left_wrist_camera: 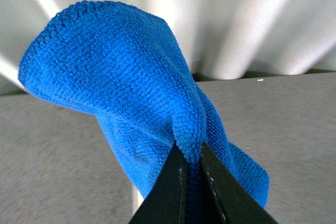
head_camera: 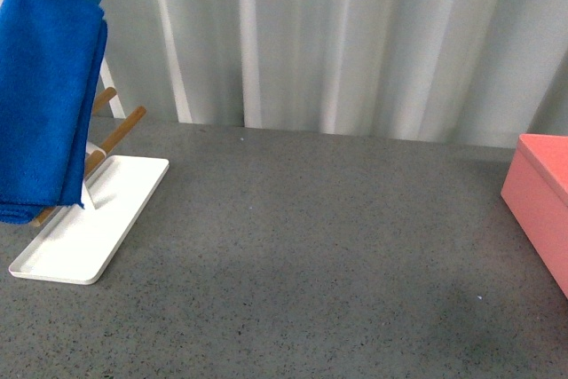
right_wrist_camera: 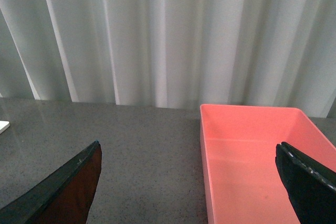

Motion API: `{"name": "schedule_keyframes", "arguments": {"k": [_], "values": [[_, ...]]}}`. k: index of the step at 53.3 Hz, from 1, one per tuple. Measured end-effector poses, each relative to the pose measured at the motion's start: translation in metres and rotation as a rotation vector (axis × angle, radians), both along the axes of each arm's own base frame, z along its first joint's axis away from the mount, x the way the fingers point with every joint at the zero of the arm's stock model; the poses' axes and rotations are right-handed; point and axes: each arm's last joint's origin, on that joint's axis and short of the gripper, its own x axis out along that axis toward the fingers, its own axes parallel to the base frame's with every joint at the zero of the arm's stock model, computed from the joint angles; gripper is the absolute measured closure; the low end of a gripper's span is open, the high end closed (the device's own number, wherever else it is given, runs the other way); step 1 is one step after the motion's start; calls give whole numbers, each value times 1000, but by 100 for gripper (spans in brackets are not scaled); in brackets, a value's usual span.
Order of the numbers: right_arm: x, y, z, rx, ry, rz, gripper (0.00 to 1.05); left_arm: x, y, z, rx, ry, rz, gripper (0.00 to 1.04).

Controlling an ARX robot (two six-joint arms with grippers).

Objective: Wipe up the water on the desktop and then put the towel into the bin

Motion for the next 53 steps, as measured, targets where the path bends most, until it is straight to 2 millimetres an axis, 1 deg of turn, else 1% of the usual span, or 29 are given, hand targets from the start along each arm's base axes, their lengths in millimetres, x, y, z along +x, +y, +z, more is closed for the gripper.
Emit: {"name": "schedule_keyframes", "arguments": {"k": [1, 2, 5, 7, 8, 10, 11, 13, 20, 31, 40, 46, 53], "values": [[0, 0, 0, 0, 0, 0, 7, -7, -8, 4, -13, -7, -40, 101], [0, 0, 0, 0, 0, 0, 7, -10, -12, 6, -15, -11, -54, 101], [0, 0, 0, 0, 0, 0, 7, -33, -44, 14, -46, -29, -185, 101], [0, 0, 0, 0, 0, 0, 7, -43, -60, 15, -60, -31, -243, 101], [0, 0, 0, 0, 0, 0, 7, -46, -64, 15, -63, -31, -257, 101], [0, 0, 0, 0, 0, 0, 7, -56, -79, 15, -72, -31, -313, 101], [0, 0, 0, 0, 0, 0, 7, -58, -83, 15, -74, -31, -326, 101], [0, 0, 0, 0, 0, 0, 7, -67, -97, 14, -89, -24, -380, 101], [0, 0, 0, 0, 0, 0, 7, -88, -131, 5, -142, -3, -494, 101], [0, 0, 0, 0, 0, 0, 7, -110, -175, -15, -236, 39, -646, 101], [0, 0, 0, 0, 0, 0, 7, -128, -207, -23, -343, 54, -720, 101], [0, 0, 0, 0, 0, 0, 7, -137, -220, -26, -383, 64, -745, 101], [0, 0, 0, 0, 0, 0, 7, -141, -225, -28, -413, 77, -746, 101]]}}
